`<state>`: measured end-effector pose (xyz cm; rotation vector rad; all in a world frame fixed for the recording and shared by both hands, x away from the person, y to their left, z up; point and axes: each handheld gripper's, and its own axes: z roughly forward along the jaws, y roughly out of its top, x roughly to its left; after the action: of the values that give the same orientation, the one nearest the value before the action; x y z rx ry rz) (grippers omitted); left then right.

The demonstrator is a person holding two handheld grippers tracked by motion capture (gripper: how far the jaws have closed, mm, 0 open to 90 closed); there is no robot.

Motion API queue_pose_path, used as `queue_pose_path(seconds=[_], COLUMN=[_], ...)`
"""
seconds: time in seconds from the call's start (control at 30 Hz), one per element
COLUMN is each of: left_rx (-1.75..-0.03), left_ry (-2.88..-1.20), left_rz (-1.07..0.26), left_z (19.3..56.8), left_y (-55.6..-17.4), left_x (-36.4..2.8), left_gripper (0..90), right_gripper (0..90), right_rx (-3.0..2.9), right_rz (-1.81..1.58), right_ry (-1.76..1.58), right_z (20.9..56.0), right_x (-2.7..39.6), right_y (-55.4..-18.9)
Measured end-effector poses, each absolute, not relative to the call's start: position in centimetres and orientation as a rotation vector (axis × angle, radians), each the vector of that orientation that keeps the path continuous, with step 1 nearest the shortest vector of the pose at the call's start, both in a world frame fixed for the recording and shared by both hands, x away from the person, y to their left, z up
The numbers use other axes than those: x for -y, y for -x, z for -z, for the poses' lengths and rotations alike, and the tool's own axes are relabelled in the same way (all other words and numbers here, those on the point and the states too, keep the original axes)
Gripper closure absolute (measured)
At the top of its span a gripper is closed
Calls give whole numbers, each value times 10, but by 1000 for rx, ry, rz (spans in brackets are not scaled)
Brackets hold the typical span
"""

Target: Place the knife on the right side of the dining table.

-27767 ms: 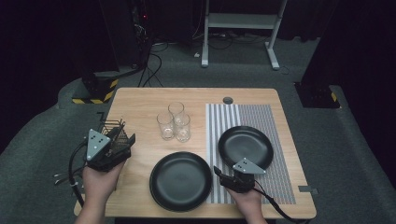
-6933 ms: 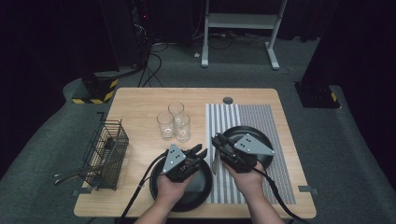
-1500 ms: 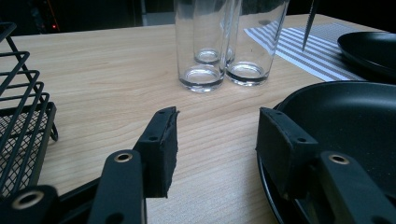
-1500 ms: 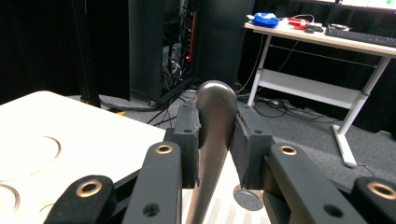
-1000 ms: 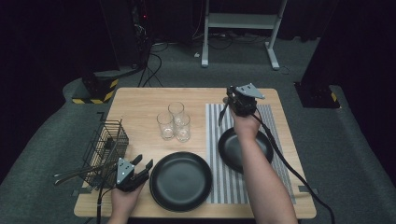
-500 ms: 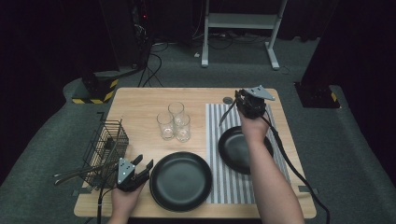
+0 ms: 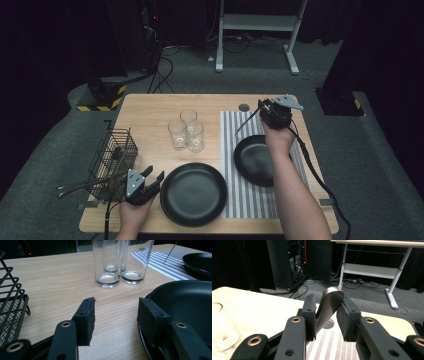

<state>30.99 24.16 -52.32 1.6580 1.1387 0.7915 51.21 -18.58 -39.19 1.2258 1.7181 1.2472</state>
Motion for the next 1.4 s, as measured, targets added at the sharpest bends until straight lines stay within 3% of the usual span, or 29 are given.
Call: queue_pose_path(seconds=[0.4, 0.47, 1.4], left_rx=[-1139, -1140, -1143], left_ry=[-1661, -1663, -1669], left_rz=[-792, -793, -804], left_z=[523, 523, 524], left_y=[-310, -310, -310], left_x=[-241, -241, -240], left_gripper=[485, 488, 488], right_gripper=[682, 713, 672], right_rx=[-1711, -1708, -1697], right_rz=[-1248, -1239, -1232], right_ry=[-1262, -1266, -1331], right_z=[397, 398, 410], right_x=[200, 202, 228], right_y=[-509, -508, -507])
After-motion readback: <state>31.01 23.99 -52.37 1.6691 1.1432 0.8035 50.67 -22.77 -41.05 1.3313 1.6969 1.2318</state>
